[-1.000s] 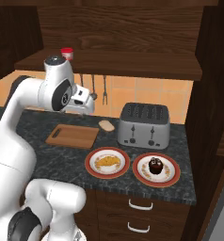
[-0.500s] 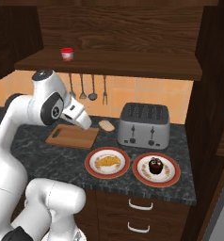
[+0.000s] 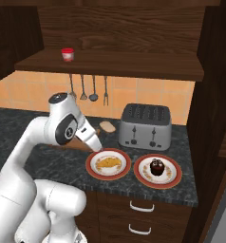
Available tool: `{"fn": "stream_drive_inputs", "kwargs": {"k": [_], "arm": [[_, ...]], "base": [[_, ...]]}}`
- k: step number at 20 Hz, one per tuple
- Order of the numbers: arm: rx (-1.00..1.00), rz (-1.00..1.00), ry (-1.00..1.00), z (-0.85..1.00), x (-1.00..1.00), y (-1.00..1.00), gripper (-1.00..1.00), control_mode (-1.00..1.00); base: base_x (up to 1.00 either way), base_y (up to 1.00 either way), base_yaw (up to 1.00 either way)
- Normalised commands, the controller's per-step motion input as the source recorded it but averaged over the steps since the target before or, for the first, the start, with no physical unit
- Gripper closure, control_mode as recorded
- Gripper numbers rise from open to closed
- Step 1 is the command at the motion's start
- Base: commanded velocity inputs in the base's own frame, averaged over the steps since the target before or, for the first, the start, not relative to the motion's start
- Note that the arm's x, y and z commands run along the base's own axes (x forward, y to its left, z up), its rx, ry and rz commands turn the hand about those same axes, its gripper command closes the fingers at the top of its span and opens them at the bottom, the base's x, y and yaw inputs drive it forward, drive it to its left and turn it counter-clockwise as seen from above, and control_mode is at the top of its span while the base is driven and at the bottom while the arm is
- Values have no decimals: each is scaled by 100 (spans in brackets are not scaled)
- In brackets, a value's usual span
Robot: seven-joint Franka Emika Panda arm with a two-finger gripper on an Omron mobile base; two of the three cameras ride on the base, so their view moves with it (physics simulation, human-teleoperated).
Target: From the different types of pastries on the counter, select a croissant and place it on the cutting board. Then retrieve a jar of jam from the cabinet and place it alongside the croissant on the cutting board.
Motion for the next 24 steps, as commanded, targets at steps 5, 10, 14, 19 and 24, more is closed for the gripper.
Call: {"fn": "stream_drive_inputs", "kwargs": {"k": [5,10,14,19,24], "arm": [[9,-9,-1,-71,0,-38,-100,-100],[16,-9,0,-25,15,-28,-100,-100],[5,-15,2,-1,52,7,-100,-100],[4,-7,2,-16,46,-6,-100,-100],[7,0,0,-47,46,-21,-100,-100]], "base": [[0,0,0],[0,0,0],[0,0,0],[0,0,0],[0,0,0]]}}
